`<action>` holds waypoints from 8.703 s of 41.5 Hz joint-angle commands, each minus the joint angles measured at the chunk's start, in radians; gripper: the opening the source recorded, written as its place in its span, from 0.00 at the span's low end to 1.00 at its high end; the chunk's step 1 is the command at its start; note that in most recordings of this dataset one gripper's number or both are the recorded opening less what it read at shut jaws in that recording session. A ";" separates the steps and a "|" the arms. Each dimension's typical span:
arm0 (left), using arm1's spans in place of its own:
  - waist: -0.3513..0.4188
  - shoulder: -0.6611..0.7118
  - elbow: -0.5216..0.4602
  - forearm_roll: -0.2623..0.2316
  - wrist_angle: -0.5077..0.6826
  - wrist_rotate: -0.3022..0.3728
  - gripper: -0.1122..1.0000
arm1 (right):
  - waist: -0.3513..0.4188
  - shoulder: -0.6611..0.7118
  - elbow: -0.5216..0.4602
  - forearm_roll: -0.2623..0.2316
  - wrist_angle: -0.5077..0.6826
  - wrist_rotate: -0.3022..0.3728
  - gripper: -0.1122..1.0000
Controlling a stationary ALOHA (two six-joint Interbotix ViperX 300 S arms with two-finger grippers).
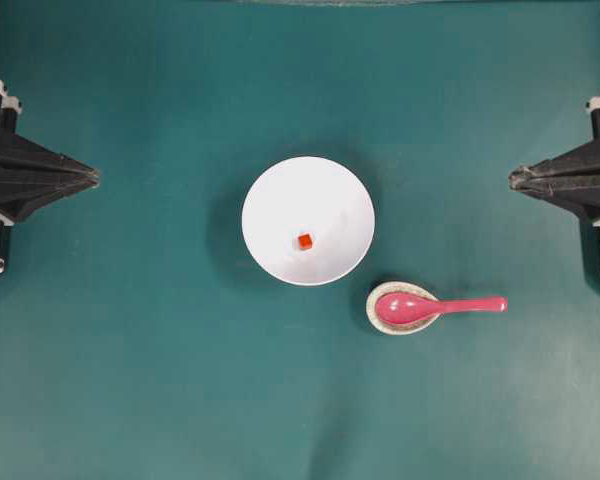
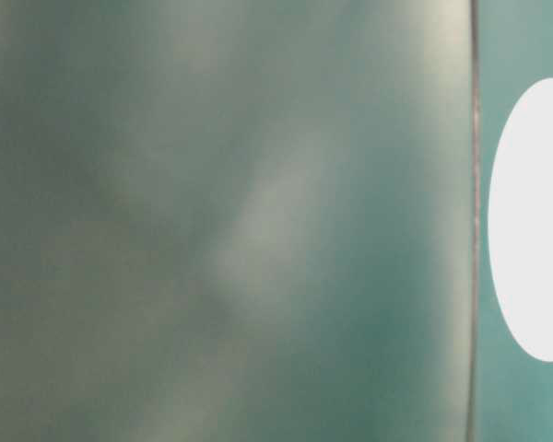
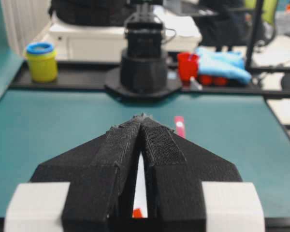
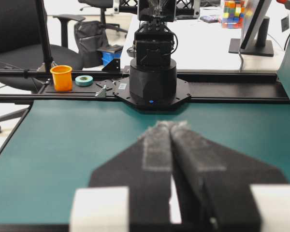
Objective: Grip the spoon and scoop the red block from the bowl with right arm.
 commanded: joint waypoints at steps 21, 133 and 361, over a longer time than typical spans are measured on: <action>0.000 0.011 -0.052 0.006 0.144 0.000 0.10 | 0.000 0.067 -0.054 0.023 0.058 0.011 0.10; 0.064 0.017 -0.044 0.011 0.407 0.017 0.10 | 0.485 0.953 0.173 0.436 -0.632 0.089 0.55; 0.075 0.017 -0.043 0.011 0.453 0.018 0.10 | 0.083 0.462 -0.150 0.472 0.149 -0.290 0.32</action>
